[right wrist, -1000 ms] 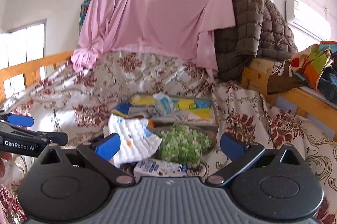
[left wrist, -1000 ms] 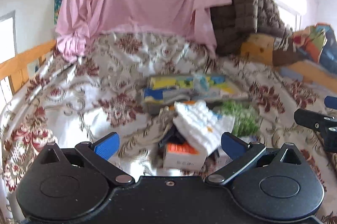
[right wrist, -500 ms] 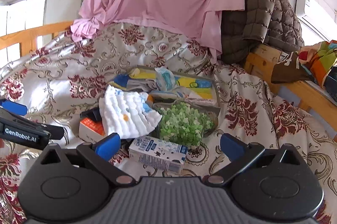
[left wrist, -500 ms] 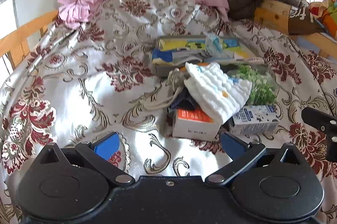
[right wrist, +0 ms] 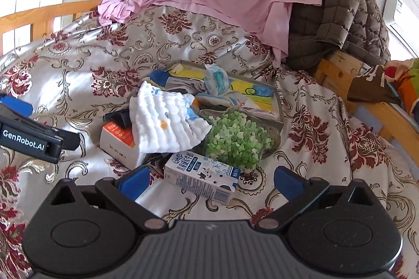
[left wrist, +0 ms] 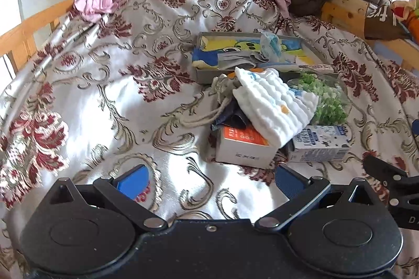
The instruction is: Organize soft objects
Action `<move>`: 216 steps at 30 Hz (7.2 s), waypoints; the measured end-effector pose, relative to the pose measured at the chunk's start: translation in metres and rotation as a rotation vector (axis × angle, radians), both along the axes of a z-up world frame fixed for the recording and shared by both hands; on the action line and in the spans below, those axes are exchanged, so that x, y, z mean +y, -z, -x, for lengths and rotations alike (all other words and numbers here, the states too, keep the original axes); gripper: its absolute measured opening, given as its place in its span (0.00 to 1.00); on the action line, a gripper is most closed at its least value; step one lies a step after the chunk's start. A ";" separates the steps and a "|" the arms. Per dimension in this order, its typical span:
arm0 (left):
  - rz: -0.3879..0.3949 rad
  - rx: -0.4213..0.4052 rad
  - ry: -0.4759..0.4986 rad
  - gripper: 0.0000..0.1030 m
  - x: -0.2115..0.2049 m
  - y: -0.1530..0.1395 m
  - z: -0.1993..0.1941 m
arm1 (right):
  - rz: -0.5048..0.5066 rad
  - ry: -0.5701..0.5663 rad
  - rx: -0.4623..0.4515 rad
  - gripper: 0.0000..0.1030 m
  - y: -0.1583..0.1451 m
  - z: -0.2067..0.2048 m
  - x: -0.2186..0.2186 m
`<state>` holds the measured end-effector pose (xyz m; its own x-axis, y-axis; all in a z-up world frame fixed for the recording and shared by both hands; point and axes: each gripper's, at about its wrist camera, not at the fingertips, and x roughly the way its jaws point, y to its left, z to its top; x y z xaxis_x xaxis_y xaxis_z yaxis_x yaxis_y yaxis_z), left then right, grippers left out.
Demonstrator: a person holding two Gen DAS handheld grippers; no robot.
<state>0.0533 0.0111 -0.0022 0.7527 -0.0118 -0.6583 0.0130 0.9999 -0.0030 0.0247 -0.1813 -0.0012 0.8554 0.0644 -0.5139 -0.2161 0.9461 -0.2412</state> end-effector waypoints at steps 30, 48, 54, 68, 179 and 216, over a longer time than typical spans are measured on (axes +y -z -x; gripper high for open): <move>-0.155 -0.040 0.168 0.99 0.014 0.000 -0.071 | -0.184 -0.053 -0.013 1.00 0.017 -0.057 0.008; 0.366 0.110 0.011 0.99 0.076 0.037 -0.126 | -0.170 -0.232 0.074 0.99 0.052 -0.113 0.032; 0.461 0.134 0.031 0.98 0.076 0.047 -0.129 | -0.224 -0.209 0.101 0.92 0.053 -0.120 0.028; 0.333 0.048 0.243 0.77 0.043 0.037 -0.114 | -0.183 -0.112 0.153 0.23 0.054 -0.119 0.031; 0.186 -0.252 0.357 0.05 0.003 -0.014 -0.045 | -0.484 -0.041 -0.056 0.11 -0.009 -0.074 -0.031; 0.300 -0.252 0.205 0.05 -0.067 -0.045 -0.324 | -0.853 0.261 0.030 0.11 0.025 -0.331 -0.130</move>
<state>0.3776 -0.0556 0.0430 0.8517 -0.3400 -0.3988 0.2486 0.9320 -0.2636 0.3559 -0.3117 -0.0258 0.8835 0.2403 -0.4021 0.0362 0.8209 0.5700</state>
